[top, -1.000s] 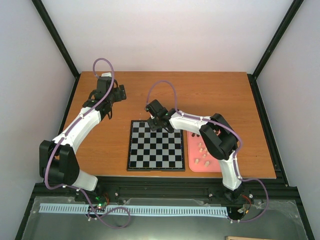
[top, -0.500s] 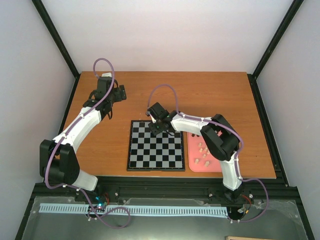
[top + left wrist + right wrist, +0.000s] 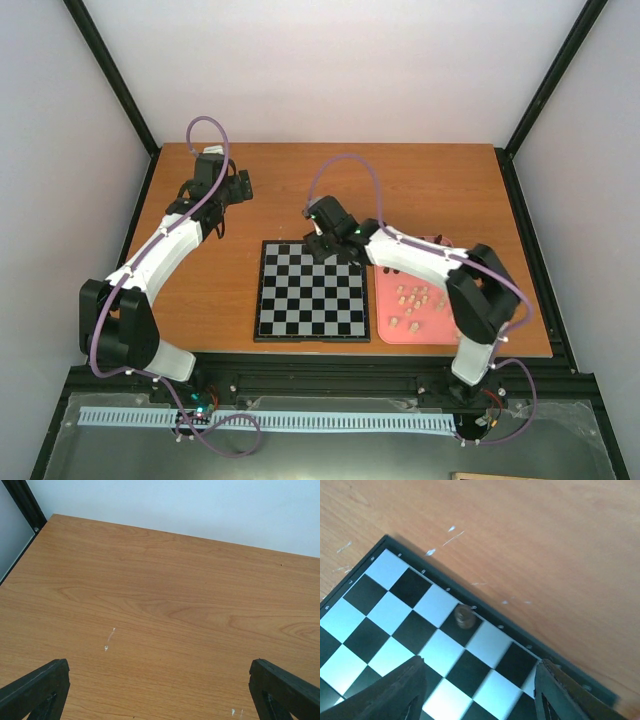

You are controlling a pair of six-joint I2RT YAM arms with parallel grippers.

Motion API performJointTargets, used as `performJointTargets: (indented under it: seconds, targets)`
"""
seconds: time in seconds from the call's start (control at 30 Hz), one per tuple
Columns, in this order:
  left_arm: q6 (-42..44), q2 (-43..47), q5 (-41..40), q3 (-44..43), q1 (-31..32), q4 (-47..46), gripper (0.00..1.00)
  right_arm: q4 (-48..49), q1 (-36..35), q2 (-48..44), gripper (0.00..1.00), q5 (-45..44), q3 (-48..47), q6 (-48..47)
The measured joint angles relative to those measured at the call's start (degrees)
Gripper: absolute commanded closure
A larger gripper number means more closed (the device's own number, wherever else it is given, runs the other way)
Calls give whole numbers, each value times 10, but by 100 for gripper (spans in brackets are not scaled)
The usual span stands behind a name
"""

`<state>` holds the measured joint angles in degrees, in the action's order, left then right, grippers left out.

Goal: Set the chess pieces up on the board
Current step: Pick up the chess piece from the storage box.

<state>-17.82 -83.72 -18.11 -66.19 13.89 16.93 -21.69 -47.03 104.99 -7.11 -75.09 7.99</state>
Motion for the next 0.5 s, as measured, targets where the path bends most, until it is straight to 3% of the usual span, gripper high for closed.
performJointTargets:
  seconds: [0.23, 0.5]
  targets:
    - [0, 0, -1, 0, 0, 0, 0, -15, 17, -138, 41, -100, 72, 20]
    - [0, 0, 6, 0, 0, 0, 0, -26, 161, -159, 46, -122, 169, 52]
